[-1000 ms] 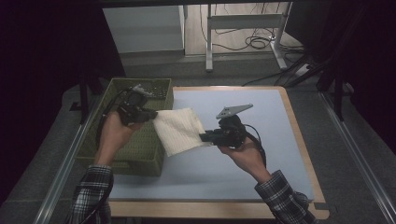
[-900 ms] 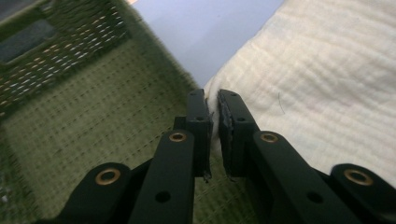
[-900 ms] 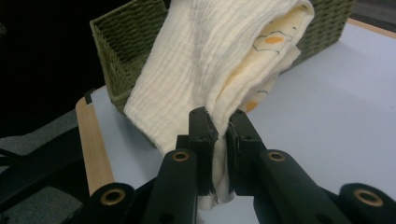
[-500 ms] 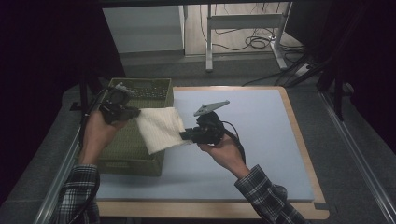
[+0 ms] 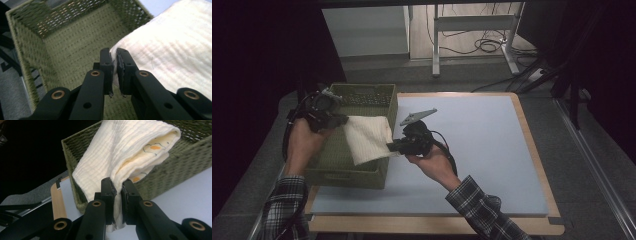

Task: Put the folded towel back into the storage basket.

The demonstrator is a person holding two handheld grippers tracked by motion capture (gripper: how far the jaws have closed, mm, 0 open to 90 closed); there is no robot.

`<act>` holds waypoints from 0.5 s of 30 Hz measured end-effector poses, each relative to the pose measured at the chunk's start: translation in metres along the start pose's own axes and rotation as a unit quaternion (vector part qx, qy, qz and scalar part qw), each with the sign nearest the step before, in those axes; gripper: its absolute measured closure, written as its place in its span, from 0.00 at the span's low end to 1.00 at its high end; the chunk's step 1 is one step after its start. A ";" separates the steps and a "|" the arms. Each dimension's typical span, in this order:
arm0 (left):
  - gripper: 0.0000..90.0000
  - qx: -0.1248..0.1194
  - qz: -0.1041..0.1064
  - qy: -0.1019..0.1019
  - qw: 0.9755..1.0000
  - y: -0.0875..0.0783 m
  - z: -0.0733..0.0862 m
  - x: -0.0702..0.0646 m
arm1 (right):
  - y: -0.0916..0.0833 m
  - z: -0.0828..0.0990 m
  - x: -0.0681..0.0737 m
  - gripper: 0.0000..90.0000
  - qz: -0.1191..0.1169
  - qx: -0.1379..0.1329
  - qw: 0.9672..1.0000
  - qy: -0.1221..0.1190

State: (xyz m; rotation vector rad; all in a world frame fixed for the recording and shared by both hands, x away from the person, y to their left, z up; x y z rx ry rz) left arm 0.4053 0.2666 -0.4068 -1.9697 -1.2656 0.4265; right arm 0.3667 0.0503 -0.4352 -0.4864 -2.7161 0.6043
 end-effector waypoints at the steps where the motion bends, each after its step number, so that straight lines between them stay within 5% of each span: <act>1: 0.93 0.001 -0.002 -0.002 1.000 0.000 0.002 0.002 | 0.003 0.000 0.001 0.91 -0.001 0.000 1.000 0.000; 15: 0.93 0.019 -0.031 -0.013 0.999 0.009 0.022 0.030 | 0.052 0.000 0.020 0.91 0.003 0.002 1.000 0.015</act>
Point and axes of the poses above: each handheld gripper's, and its own axes: y roughly forward along the jaws, z roughly out of its underside, x roughly to its left, the point moved 7 cm from there along y, roughly forward along the jaws, and after that the axes turned 7 degrees about -x, right-handed, at the moved point
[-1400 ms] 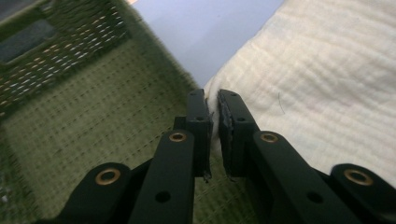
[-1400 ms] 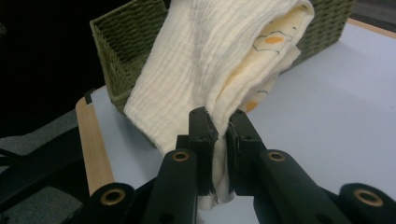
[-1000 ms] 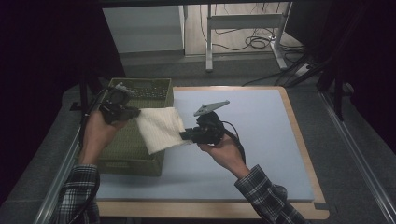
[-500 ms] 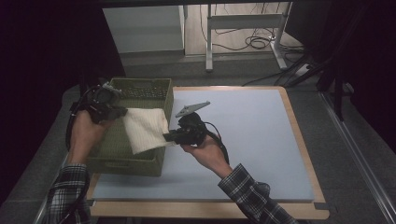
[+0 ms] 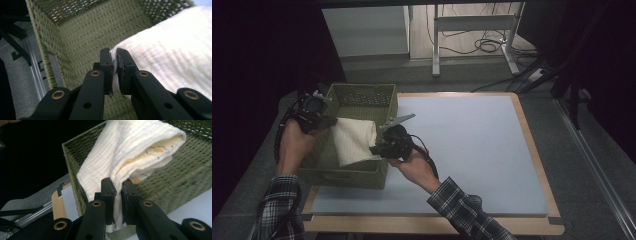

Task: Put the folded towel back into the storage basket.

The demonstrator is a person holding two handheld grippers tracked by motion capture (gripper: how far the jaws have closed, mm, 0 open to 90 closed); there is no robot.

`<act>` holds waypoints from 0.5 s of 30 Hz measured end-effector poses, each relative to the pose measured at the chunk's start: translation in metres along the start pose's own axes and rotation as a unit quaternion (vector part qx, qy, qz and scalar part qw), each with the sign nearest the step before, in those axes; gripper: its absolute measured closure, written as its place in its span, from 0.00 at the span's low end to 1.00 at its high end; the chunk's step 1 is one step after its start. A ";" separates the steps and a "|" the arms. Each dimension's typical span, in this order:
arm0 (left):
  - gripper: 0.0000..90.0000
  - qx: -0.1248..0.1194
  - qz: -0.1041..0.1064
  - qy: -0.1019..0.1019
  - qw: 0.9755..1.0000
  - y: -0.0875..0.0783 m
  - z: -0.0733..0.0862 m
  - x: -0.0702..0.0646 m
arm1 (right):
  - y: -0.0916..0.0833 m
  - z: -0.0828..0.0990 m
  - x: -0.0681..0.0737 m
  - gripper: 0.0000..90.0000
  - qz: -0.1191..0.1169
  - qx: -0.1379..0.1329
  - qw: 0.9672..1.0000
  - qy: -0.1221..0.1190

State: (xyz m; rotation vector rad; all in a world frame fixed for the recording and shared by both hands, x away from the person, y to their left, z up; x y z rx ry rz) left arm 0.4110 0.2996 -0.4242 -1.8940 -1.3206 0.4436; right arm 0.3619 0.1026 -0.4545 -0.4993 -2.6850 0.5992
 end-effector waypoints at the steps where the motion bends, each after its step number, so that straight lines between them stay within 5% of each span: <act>1: 0.93 0.002 -0.001 0.000 1.000 0.001 0.001 0.001 | 0.004 0.001 0.001 0.91 0.001 0.001 1.000 0.001; 15: 0.93 0.024 -0.007 0.009 1.000 0.038 0.014 0.003 | 0.052 0.019 0.010 0.90 0.016 0.029 0.999 0.033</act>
Point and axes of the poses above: each handheld gripper's, and its own axes: y roughly forward along the jaws, z roughly out of its underside, x roughly to its left, the point moved 7 cm from there along y, roughly forward along the jaws, and after that the axes turned 7 degrees about -x, right-handed, at the moved point
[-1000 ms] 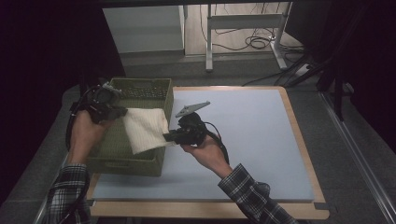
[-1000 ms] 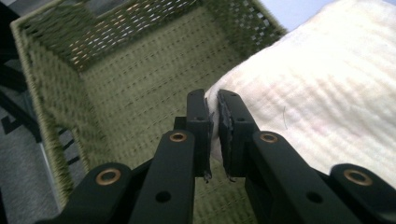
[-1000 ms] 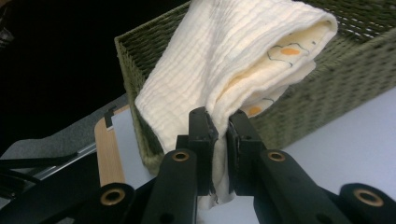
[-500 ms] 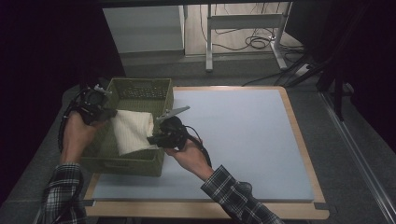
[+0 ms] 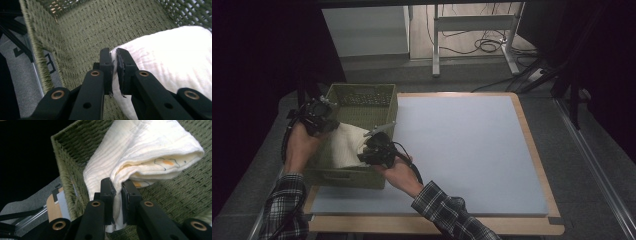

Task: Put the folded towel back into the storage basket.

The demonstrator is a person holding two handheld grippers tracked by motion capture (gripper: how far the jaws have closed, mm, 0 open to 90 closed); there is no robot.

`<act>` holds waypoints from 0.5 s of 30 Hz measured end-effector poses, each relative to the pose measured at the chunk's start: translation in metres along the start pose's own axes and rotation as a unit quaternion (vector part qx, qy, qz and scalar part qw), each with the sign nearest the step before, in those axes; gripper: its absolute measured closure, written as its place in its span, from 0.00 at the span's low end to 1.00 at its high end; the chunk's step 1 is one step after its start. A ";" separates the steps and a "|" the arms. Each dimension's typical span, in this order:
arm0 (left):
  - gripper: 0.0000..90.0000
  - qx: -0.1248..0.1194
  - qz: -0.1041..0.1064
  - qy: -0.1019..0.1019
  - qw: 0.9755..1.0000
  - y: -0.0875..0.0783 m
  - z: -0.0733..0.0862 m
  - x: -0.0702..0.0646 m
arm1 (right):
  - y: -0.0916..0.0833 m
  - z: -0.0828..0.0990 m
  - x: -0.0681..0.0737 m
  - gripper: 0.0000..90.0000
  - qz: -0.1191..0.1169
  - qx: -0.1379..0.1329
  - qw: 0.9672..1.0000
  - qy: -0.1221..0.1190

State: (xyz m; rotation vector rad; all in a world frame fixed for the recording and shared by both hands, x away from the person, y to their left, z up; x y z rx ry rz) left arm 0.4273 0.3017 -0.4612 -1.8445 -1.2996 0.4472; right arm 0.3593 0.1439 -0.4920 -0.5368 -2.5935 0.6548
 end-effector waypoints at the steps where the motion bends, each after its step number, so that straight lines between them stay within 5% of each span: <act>1: 0.93 0.000 0.000 0.000 1.000 0.000 0.000 0.000 | 0.000 0.000 0.000 0.90 0.000 0.000 1.000 0.000; 12: 0.92 0.001 0.010 -0.002 1.000 0.025 0.006 -0.007 | 0.011 0.003 -0.006 0.88 0.024 0.011 1.000 0.016; 15: 0.80 -0.004 0.011 -0.004 1.000 0.030 0.007 -0.010 | 0.011 0.002 -0.004 0.74 0.023 0.010 1.000 0.011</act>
Point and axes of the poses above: each handheld gripper's, and its own axes: y roughly forward along the jaws, z roughly out of its underside, x roughly to its left, the point moved 7 cm from there along y, roughly forward along the jaws, and after that the axes turned 7 degrees about -x, right-handed, at the moved point
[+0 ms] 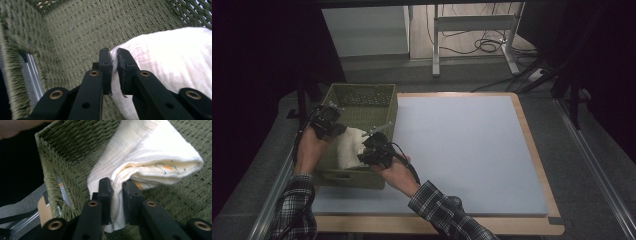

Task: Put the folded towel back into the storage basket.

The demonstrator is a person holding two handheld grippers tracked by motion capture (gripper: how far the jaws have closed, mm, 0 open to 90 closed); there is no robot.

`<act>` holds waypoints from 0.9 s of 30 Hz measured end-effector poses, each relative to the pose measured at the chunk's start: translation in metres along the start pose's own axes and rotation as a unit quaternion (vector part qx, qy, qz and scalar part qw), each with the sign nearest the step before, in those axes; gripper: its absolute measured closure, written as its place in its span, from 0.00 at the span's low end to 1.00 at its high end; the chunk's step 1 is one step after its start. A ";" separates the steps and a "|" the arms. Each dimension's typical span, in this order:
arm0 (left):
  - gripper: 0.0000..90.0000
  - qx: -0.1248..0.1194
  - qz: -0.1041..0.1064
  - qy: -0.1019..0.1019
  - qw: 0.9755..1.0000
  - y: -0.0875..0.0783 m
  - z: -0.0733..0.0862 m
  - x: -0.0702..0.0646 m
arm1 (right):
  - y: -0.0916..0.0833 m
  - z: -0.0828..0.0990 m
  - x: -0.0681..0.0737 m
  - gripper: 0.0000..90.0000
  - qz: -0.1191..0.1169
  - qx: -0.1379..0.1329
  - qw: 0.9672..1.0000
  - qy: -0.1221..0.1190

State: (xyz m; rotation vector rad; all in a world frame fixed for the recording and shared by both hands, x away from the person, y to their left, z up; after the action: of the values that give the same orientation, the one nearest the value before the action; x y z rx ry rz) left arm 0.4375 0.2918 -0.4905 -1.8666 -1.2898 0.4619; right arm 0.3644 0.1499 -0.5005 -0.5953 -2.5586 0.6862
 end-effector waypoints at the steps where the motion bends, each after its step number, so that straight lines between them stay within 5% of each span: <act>1: 0.80 -0.003 0.000 -0.002 1.000 0.001 0.000 -0.001 | 0.000 0.000 0.000 0.73 -0.001 0.001 1.000 -0.002; 10: 0.63 -0.021 -0.001 -0.013 1.000 0.003 -0.004 -0.003 | -0.009 -0.007 -0.010 0.68 0.004 -0.010 1.000 -0.010; 19: 0.45 -0.031 0.004 -0.023 0.999 0.004 -0.005 -0.008 | -0.024 -0.015 -0.012 0.52 0.018 -0.025 0.997 -0.075; 27: 0.33 -0.055 0.024 -0.049 0.997 0.005 -0.010 -0.015 | -0.037 -0.017 -0.020 0.40 0.028 -0.031 0.994 -0.100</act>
State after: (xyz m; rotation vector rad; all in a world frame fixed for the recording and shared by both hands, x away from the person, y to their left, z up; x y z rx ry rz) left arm 0.4410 0.2739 -0.4900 -1.9910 -1.3609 0.5230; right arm 0.3785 0.1171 -0.4725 -0.6516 -2.7659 0.7219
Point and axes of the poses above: each handheld gripper's, and its own axes: y roughly forward along the jaws, z roughly out of its underside, x roughly to its left, the point moved 7 cm from there along y, roughly forward along the jaws, and after that the axes turned 7 degrees about -x, right-handed, at the moved point
